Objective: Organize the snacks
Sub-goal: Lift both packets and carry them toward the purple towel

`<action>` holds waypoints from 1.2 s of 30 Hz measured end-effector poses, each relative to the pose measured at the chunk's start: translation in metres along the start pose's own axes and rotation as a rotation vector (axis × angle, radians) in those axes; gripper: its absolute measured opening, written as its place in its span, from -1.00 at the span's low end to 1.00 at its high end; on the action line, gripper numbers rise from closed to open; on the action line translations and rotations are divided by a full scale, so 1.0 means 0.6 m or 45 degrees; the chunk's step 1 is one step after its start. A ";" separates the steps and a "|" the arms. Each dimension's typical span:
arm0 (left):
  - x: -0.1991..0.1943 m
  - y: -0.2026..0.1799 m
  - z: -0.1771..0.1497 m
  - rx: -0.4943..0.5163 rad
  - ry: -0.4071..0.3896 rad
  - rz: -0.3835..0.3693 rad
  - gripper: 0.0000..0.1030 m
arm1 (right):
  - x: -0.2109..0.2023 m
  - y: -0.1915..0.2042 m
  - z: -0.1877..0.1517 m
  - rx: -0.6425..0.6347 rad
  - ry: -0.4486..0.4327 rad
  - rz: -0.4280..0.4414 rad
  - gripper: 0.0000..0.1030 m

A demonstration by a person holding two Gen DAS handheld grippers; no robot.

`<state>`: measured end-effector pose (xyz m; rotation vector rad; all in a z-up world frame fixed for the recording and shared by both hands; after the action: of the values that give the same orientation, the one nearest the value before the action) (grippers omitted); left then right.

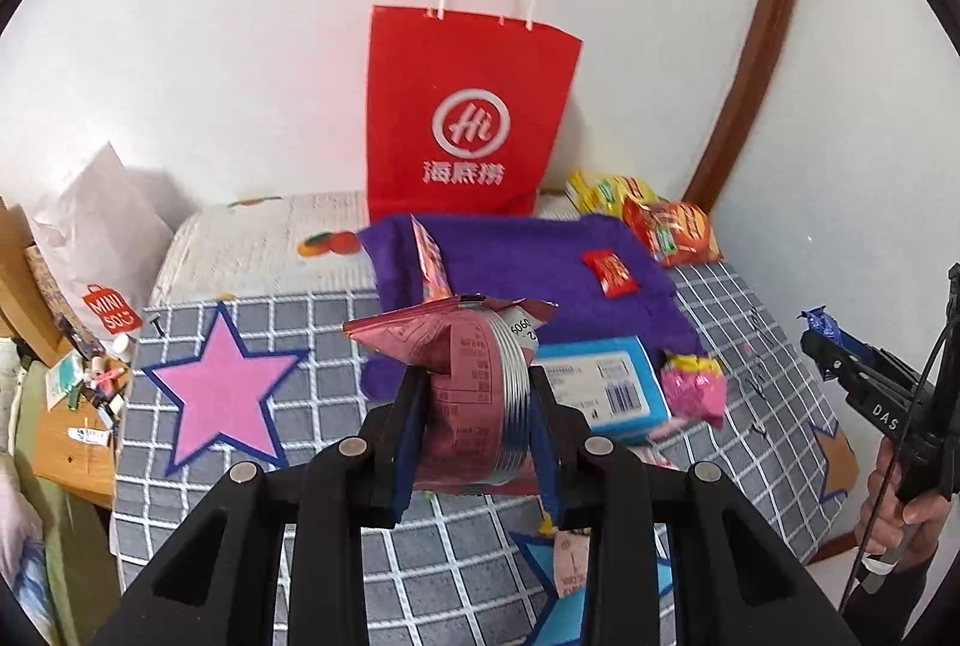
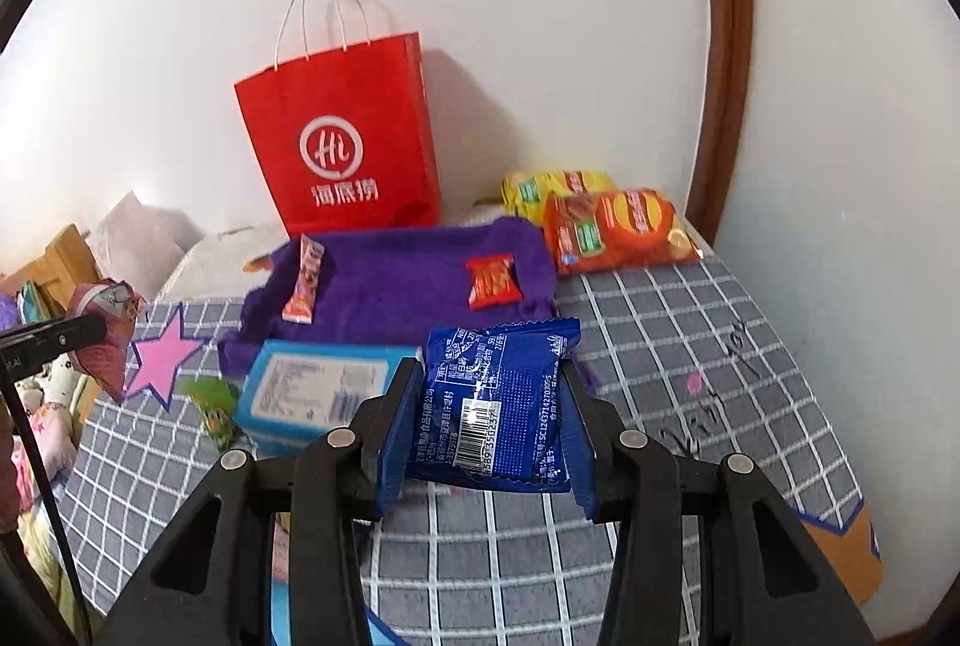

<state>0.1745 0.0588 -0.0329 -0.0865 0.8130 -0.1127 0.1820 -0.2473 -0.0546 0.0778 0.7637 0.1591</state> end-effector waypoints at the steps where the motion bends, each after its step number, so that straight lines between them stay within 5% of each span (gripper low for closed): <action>1: 0.001 0.003 0.006 -0.003 -0.007 0.012 -0.40 | 0.002 0.001 0.007 0.000 -0.002 0.002 -0.15; 23: 0.106 0.021 0.083 -0.025 0.026 -0.004 -0.40 | 0.105 0.022 0.106 -0.045 0.011 0.035 -0.15; 36: 0.212 0.002 0.129 -0.036 0.078 -0.112 -0.40 | 0.187 -0.002 0.128 -0.009 0.077 0.008 -0.15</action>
<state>0.3178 0.0456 -0.0717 -0.1460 0.8720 -0.1875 0.3153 -0.2302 -0.0760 0.0687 0.8233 0.1707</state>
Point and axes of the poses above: each gripper's, at about its wrist camera, not at the fingertips, and x roughly the way its jaws point, y to its left, z to its top, the point moved 6 cm from there along x, roughly the way its jaws point, and after that the axes turned 2 degrees about z, right-handed, at the moved point
